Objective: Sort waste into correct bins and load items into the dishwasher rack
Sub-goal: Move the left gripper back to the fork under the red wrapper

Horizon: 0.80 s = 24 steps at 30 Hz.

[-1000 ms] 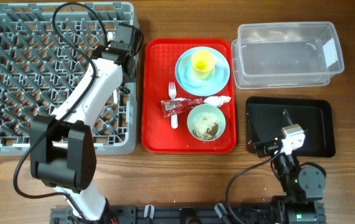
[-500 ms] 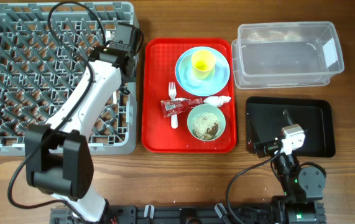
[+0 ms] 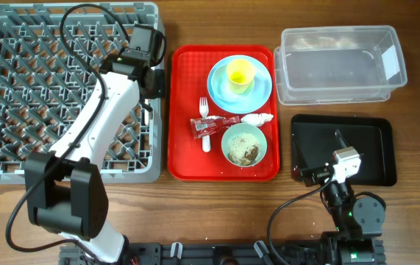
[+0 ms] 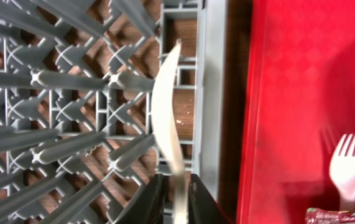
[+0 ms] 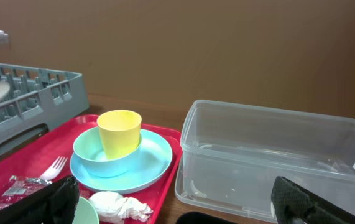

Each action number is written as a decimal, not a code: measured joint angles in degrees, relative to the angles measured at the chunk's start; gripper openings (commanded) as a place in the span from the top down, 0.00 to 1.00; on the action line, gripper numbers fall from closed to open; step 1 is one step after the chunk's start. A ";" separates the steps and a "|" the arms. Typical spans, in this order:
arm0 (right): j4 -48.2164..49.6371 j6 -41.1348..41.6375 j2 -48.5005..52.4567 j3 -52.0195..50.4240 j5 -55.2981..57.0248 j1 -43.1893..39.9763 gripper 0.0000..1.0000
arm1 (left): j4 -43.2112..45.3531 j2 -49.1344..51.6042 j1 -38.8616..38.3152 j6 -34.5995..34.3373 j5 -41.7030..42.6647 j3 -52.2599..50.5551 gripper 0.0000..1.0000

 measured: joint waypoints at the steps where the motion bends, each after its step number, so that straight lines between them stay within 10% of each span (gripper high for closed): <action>1: 0.00 0.00 0.00 0.00 0.00 0.00 0.00 | -0.52 0.02 0.33 0.00 0.20 0.00 0.93; 12: 0.00 -0.02 0.00 0.00 0.00 0.00 0.00 | -0.31 0.94 0.68 -0.48 0.81 0.00 0.82; 24: -0.02 0.00 0.00 0.00 0.00 0.00 0.00 | -4.15 -12.33 -6.93 -4.81 19.74 0.04 0.76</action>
